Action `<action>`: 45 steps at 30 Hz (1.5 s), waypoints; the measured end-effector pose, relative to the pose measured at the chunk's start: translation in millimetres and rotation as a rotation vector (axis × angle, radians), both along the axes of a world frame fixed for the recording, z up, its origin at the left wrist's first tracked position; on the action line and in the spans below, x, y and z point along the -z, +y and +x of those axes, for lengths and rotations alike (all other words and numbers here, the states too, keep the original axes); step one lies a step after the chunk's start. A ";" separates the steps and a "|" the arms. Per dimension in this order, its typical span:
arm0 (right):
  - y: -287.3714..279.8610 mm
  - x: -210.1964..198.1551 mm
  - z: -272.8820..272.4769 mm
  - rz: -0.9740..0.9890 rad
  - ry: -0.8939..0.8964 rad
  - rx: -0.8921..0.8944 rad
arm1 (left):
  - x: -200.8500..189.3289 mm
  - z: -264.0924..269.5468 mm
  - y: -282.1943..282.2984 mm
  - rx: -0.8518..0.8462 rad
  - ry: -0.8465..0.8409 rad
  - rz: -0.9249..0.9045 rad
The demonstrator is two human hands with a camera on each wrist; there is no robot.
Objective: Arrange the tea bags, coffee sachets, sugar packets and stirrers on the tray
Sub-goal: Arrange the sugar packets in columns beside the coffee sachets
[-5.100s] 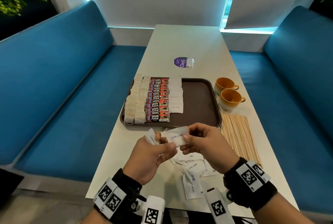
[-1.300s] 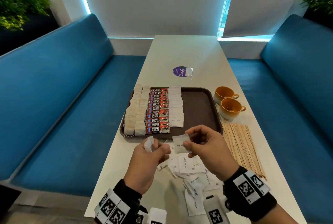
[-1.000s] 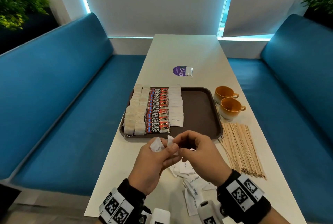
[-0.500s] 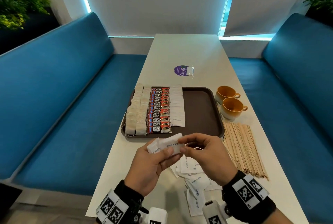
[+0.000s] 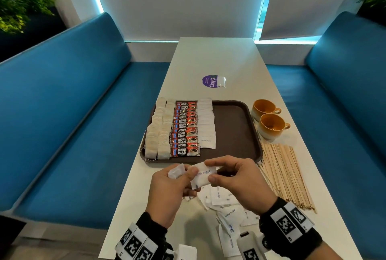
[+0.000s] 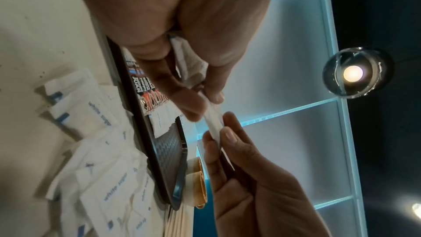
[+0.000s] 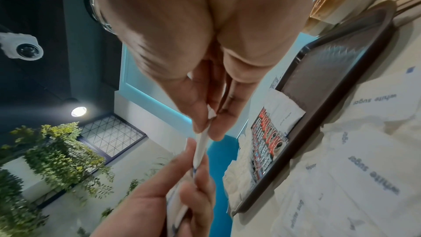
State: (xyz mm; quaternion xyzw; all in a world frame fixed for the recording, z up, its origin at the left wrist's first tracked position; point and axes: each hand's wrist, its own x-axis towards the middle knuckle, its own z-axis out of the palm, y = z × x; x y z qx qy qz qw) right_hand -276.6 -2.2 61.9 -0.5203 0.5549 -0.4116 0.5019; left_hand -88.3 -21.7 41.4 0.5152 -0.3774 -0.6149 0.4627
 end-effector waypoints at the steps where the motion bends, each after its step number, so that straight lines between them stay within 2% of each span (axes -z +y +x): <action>1: -2.6 1.1 -1.7 0.010 0.006 0.020 | 3.1 0.4 -1.2 -0.018 -0.006 -0.006; 4: -14.6 8.3 -9.8 0.036 0.017 0.091 | 9.2 2.2 -2.9 -0.020 0.056 0.039; 8: -41.6 23.4 -22.2 0.076 -0.018 0.205 | 10.1 8.6 -4.6 0.014 0.269 0.192; 10: -59.4 31.1 -26.5 0.086 -0.012 0.238 | 9.4 11.2 -4.9 0.020 0.324 0.233; 16: -117.7 52.9 -24.3 0.150 0.053 0.276 | 9.4 13.3 -3.7 0.031 0.304 0.226; 20: -143.9 67.2 -18.1 0.231 0.239 0.253 | 11.5 20.4 -4.4 0.018 0.293 0.228; 25: -156.1 77.8 -13.4 0.285 0.440 0.214 | 9.8 30.5 -4.2 0.027 0.306 0.215; 33: -162.5 78.8 -14.0 0.298 0.550 0.170 | 10.3 32.3 -5.3 0.008 0.296 0.204; 40: -138.2 54.0 -12.2 0.110 0.451 0.229 | 12.2 33.1 -6.5 -0.010 0.285 0.148; 42: -118.9 32.8 -5.2 0.058 0.333 0.200 | 10.2 30.9 -5.6 -0.005 0.272 0.130; 45: -78.5 -1.8 7.5 0.007 0.104 0.051 | 6.3 24.6 -3.1 0.032 0.232 0.081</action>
